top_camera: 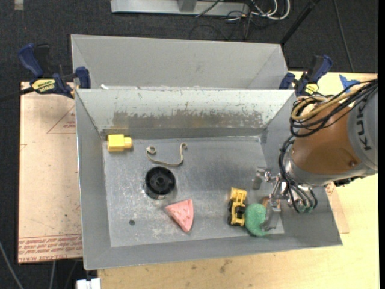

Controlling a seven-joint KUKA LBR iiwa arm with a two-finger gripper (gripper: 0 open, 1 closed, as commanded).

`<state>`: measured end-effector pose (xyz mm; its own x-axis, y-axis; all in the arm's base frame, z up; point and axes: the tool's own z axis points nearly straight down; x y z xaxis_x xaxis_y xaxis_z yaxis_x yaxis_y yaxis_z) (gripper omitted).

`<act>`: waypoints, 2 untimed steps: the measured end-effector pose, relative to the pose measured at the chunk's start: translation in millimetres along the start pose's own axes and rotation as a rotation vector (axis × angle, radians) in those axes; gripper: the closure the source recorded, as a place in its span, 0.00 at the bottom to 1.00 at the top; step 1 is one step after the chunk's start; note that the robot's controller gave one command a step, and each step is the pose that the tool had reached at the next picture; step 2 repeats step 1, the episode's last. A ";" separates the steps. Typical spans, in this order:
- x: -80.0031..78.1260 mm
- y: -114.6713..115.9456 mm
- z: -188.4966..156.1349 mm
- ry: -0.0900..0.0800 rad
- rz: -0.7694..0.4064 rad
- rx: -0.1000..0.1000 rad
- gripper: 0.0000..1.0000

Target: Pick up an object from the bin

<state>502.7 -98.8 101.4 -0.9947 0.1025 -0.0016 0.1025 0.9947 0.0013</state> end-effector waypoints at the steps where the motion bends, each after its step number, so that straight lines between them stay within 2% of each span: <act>1: 12.7 1.0 19.7 0.000 -0.095 -0.001 0.00; 2: 12.7 1.0 19.7 0.000 -0.095 -0.001 0.00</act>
Offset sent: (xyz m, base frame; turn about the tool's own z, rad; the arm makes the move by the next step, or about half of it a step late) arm -0.0153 0.0241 -0.0314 0.0427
